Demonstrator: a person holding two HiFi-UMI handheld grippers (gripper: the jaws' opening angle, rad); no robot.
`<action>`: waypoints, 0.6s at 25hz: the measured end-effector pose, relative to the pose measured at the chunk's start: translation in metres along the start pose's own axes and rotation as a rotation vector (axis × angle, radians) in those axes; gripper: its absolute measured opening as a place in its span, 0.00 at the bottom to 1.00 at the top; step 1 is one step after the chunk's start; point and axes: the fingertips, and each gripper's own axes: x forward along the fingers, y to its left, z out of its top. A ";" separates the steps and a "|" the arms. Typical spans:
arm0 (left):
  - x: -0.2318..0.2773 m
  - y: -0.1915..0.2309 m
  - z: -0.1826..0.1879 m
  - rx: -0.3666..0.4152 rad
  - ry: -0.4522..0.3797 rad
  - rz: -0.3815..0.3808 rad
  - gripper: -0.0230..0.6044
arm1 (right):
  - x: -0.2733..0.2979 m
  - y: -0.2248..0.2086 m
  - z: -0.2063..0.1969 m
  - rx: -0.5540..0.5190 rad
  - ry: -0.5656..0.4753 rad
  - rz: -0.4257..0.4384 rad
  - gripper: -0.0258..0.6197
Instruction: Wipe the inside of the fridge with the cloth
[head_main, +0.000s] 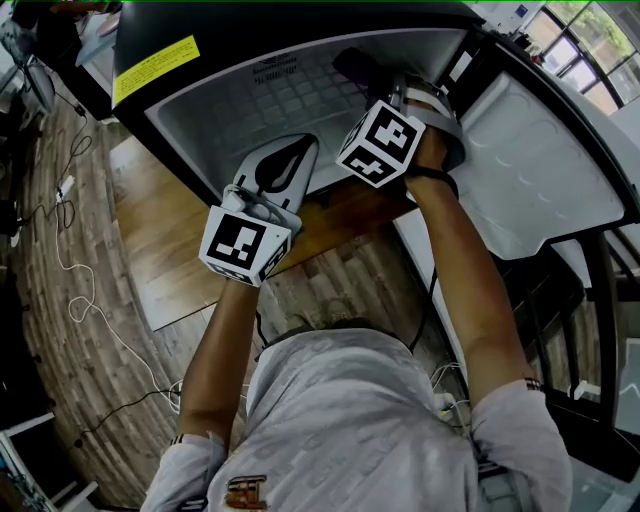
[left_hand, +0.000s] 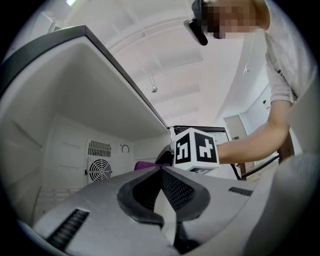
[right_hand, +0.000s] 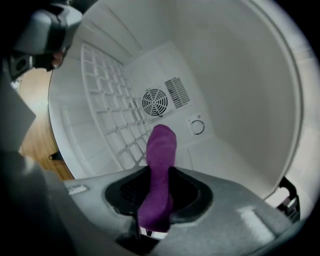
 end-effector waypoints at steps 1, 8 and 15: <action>0.000 -0.002 0.002 0.005 0.001 0.004 0.04 | -0.007 -0.002 0.001 0.019 -0.022 -0.005 0.21; 0.005 -0.014 0.013 0.032 -0.003 0.029 0.04 | -0.056 -0.010 0.007 0.263 -0.219 0.066 0.21; 0.001 -0.019 0.024 0.046 -0.018 0.060 0.04 | -0.100 -0.011 0.023 0.565 -0.478 0.225 0.21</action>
